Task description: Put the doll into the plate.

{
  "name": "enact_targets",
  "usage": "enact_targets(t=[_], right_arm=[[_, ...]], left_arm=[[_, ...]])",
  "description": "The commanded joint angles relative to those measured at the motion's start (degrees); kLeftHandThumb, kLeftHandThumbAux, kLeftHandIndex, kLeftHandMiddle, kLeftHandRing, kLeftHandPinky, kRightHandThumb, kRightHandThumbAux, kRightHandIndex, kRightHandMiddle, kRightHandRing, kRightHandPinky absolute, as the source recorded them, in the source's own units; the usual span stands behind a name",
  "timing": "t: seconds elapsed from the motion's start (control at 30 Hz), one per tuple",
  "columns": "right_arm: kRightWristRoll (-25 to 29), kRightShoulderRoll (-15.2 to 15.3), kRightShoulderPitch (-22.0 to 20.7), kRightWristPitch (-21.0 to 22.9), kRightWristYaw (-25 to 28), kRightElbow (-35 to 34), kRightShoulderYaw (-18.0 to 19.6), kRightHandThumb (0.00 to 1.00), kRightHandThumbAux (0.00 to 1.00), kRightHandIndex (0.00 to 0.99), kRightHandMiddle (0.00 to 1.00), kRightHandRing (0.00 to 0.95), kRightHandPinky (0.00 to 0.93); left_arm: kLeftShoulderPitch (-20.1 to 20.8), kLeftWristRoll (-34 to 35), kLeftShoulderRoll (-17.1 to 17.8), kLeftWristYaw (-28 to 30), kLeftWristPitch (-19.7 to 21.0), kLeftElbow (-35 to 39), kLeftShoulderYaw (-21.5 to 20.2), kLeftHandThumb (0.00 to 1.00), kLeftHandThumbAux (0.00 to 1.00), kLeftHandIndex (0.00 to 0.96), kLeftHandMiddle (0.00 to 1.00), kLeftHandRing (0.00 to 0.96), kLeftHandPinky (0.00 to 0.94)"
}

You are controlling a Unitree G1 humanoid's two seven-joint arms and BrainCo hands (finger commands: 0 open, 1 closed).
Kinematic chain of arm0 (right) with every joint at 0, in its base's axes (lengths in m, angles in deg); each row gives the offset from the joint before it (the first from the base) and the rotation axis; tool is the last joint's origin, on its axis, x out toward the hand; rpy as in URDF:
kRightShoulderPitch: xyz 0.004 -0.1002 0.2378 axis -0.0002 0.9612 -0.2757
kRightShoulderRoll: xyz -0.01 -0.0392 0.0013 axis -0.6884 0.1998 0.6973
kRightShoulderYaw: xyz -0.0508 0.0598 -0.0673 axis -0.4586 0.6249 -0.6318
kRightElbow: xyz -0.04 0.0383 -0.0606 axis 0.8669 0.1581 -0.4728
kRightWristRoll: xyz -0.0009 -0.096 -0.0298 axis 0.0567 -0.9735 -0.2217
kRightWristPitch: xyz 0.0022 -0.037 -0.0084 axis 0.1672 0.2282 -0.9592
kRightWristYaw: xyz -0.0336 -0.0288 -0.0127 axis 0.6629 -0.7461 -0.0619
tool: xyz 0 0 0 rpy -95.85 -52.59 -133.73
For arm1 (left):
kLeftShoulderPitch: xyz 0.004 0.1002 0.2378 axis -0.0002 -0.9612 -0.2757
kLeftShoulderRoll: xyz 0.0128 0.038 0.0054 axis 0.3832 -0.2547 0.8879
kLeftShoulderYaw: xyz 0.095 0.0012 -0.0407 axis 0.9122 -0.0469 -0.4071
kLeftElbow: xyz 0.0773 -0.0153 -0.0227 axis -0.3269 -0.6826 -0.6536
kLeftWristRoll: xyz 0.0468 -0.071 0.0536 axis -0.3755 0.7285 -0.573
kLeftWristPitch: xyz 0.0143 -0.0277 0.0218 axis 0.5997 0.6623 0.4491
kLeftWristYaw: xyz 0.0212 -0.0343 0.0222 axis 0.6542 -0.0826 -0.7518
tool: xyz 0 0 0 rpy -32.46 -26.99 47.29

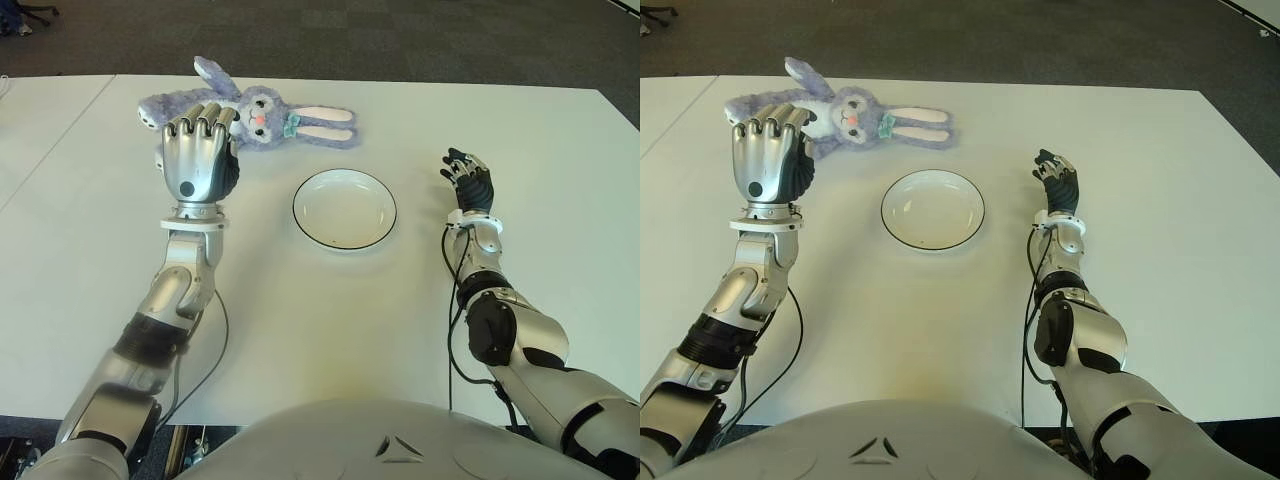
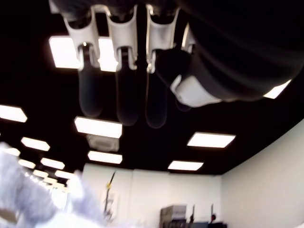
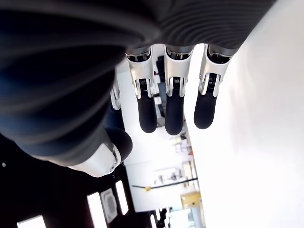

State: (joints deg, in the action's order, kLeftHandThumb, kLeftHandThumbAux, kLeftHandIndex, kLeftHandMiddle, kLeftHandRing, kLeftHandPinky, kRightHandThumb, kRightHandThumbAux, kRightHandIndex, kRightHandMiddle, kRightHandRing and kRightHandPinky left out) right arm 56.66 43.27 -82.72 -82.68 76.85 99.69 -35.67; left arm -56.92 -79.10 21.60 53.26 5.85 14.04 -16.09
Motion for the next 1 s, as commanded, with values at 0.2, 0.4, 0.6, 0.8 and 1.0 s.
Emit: enact_targets(t=[0.2, 0.4, 0.6, 0.8, 1.0], right_arm=[[0.87, -3.53, 11.20, 7.48, -1.20, 7.73, 0.78, 0.698, 0.734, 0.404, 0.230, 0.222, 0.241], [0.75, -3.53, 11.18, 7.65, -1.26, 7.75, 0.62, 0.698, 0.734, 0.404, 0.234, 0.226, 0.253], [0.94, -3.66, 11.13, 7.73, -1.18, 7.75, 0.78, 0.699, 0.733, 0.404, 0.237, 0.230, 0.260], [1.13, -3.66, 10.90, 8.00, -1.16, 7.78, 0.99, 0.699, 0.733, 0.404, 0.235, 0.231, 0.259], [1.16, -3.70, 10.71, 8.05, -1.02, 7.80, 1.04, 0.699, 0.733, 0.404, 0.232, 0.226, 0.244]], left_arm=[[-2.03, -4.30, -0.01, -2.93, -4.82, 6.26, 0.29, 0.820, 0.679, 0.369, 0.542, 0.558, 0.598], [-3.56, -2.32, 1.80, -0.93, -9.66, 10.46, -1.31, 0.819, 0.680, 0.366, 0.532, 0.532, 0.586], [-5.13, -1.17, 2.32, 1.26, -12.66, 14.38, -3.04, 0.819, 0.680, 0.366, 0.528, 0.526, 0.579], [0.31, -0.70, 6.62, -1.75, -15.16, 10.69, -10.12, 0.694, 0.706, 0.400, 0.403, 0.441, 0.402], [9.21, -4.23, 9.54, -4.15, -12.06, 1.22, -13.97, 0.277, 0.534, 0.210, 0.313, 0.353, 0.323]])
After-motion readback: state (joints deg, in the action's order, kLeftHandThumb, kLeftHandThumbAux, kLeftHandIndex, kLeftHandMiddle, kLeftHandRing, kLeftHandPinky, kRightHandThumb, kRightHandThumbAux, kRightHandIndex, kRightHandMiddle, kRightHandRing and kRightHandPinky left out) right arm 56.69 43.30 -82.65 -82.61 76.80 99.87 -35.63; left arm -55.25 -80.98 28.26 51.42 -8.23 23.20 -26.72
